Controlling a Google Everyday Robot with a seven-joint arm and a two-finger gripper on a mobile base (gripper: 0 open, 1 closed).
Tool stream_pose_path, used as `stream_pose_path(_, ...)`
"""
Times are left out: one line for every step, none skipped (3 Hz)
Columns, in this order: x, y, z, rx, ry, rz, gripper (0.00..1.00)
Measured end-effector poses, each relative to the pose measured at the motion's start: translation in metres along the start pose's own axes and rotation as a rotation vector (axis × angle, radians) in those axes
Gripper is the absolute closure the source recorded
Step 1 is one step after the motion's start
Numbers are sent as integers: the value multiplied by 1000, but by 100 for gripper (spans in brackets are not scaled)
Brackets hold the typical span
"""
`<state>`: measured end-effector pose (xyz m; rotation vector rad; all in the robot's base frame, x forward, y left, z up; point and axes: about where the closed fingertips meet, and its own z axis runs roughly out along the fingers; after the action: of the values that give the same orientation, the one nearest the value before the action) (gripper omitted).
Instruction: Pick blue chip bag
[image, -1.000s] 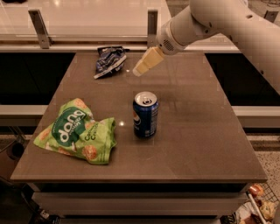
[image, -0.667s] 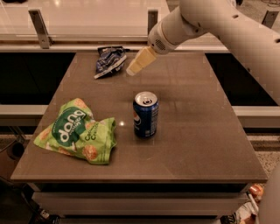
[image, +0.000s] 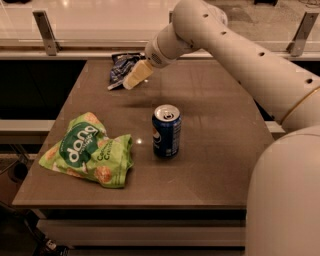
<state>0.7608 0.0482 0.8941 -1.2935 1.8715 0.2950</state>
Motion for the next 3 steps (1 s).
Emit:
stream_pose_path(-6, -8, 36, 18, 3, -31, 0)
stream_pose_path(-10, -26, 67, 47, 36, -74, 0)
stream_pose_path(-15, -46, 93, 64, 61, -107, 0)
